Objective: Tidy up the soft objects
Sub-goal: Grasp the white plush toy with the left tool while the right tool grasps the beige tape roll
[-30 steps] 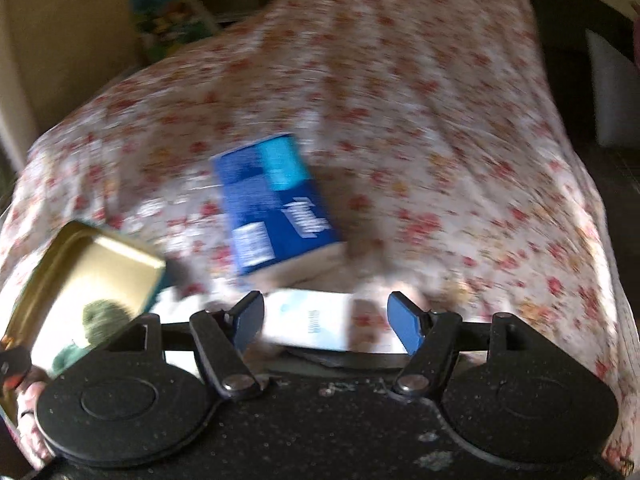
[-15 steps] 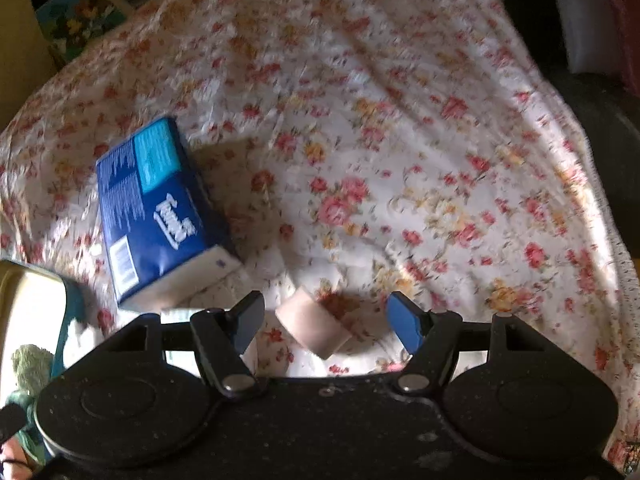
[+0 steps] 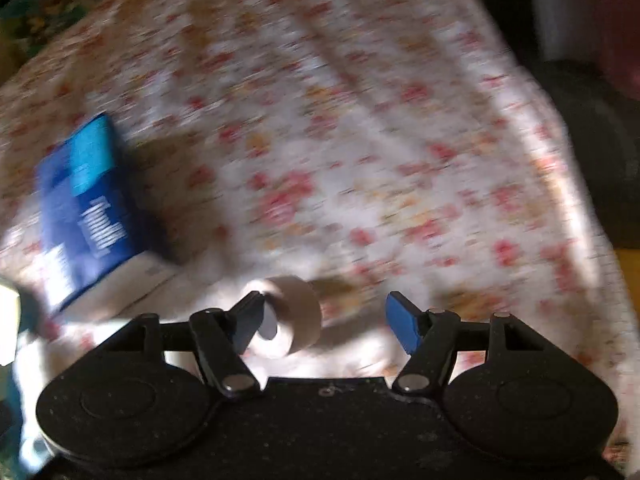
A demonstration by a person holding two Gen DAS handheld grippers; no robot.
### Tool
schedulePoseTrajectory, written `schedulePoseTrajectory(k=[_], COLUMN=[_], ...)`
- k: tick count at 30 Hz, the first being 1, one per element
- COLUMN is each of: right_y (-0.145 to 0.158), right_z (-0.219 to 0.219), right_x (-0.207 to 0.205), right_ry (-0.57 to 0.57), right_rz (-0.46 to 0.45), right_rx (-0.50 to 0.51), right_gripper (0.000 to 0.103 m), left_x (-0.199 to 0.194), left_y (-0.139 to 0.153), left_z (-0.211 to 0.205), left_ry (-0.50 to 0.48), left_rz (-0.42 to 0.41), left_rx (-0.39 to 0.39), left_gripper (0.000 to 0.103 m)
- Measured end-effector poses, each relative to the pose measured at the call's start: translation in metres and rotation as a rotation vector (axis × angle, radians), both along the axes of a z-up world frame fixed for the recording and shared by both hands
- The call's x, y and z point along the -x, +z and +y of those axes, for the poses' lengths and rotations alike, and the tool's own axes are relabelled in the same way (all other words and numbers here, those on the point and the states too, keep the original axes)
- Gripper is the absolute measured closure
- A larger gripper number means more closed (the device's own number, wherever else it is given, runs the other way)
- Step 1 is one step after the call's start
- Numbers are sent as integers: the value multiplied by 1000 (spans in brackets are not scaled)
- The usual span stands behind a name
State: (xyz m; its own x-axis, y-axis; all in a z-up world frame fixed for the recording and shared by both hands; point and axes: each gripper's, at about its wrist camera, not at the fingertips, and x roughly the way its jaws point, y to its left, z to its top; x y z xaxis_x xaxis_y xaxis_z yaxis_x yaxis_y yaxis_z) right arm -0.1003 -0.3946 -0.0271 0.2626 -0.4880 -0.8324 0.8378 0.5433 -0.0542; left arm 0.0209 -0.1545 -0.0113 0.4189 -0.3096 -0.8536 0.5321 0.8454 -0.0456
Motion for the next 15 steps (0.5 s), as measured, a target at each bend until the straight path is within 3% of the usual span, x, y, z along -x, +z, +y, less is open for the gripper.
schedulePoseTrajectory(k=[6,15], right_y=[9,-16], right_z=[-5,2], right_x=[12,-13], right_ry=[7,37], right_rz=[-95,-31], right_rx=[-28,-75], right_gripper=[36,36], left_x=[-4,-13], left_y=[0,-1], left_z=[1,-4], left_ry=[18,49], left_rz=[8,31], left_rx=[10,43], left_gripper=[22,22])
